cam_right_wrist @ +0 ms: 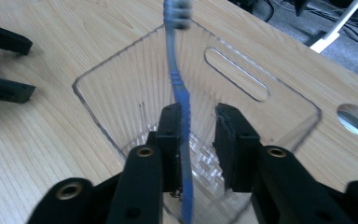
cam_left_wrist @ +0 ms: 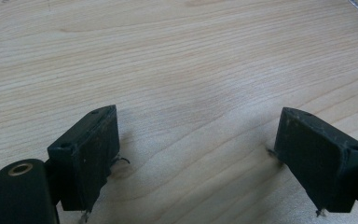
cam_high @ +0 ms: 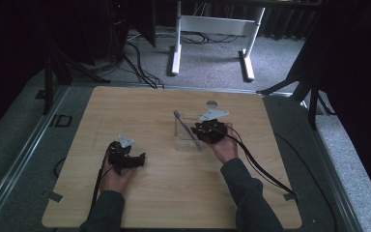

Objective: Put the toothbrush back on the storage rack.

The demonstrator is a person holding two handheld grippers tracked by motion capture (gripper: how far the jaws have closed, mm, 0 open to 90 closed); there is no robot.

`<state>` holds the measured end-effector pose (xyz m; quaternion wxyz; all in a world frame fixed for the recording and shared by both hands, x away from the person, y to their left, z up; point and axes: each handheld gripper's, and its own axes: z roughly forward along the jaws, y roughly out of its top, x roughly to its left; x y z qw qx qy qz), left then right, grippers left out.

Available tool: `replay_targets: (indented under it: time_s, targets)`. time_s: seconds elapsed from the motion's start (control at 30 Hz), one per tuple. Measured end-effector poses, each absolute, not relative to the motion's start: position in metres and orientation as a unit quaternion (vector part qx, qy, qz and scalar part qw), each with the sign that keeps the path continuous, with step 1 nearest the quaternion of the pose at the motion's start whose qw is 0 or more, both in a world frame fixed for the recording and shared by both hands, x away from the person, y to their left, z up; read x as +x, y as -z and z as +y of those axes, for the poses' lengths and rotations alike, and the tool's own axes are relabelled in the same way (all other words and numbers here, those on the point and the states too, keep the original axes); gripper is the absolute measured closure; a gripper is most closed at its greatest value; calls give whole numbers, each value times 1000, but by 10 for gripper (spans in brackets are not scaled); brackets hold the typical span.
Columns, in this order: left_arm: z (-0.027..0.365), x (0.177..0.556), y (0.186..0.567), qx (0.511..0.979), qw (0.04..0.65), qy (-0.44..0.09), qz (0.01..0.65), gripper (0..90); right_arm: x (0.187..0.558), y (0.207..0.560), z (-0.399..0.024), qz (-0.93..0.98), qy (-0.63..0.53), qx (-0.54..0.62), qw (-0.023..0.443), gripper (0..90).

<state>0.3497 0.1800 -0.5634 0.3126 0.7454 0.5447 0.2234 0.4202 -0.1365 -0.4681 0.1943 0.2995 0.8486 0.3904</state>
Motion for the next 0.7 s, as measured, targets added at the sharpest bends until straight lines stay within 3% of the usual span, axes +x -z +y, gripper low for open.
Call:
replay_targets:
  time_s: [0.3,0.7]
  targets:
    - [180,350,563,745,313,-223,545,144,407,452,-147,842,-393,290,228,578]
    - [180,350,563,745,313,-223,545,144,401,434,-167,826,-401,319,235,530]
